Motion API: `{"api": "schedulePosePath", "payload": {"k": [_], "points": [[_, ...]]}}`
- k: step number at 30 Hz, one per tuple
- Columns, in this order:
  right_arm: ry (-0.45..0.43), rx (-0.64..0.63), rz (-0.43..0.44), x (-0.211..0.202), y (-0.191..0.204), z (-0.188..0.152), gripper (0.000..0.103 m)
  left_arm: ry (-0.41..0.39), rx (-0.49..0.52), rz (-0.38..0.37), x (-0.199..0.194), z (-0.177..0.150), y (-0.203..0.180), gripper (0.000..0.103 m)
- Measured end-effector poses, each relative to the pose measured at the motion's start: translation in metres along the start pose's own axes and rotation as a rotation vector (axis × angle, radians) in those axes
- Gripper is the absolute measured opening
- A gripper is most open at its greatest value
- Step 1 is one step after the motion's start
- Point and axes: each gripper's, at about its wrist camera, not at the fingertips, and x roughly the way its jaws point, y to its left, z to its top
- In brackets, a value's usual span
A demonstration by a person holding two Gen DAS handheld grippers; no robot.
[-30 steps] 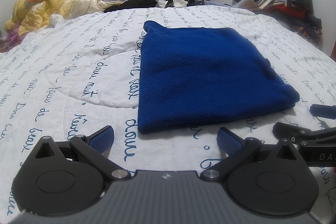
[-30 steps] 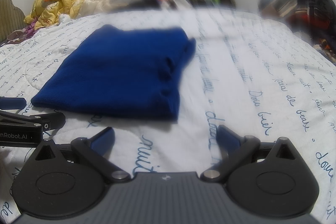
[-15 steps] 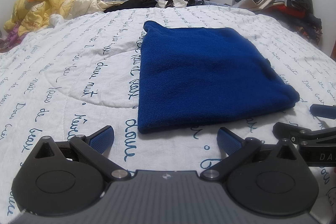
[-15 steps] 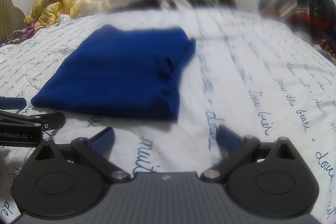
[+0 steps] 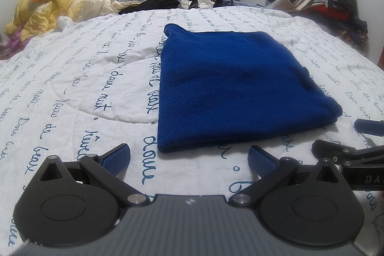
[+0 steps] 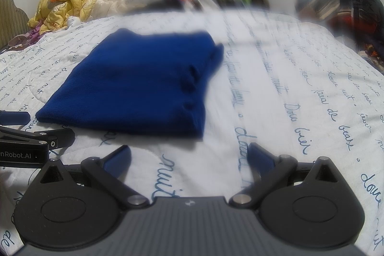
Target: Fold small clothes
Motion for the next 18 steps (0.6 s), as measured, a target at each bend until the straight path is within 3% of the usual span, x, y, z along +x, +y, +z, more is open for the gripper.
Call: {"api": "schedulePosePath", "payload": {"k": [18], "points": [[0.000, 0.000, 0.000, 0.0001, -0.0007, -0.0003, 0.103, 0.001, -0.008, 0.016, 0.0005, -0.0002, 0.0050, 0.103]]}}
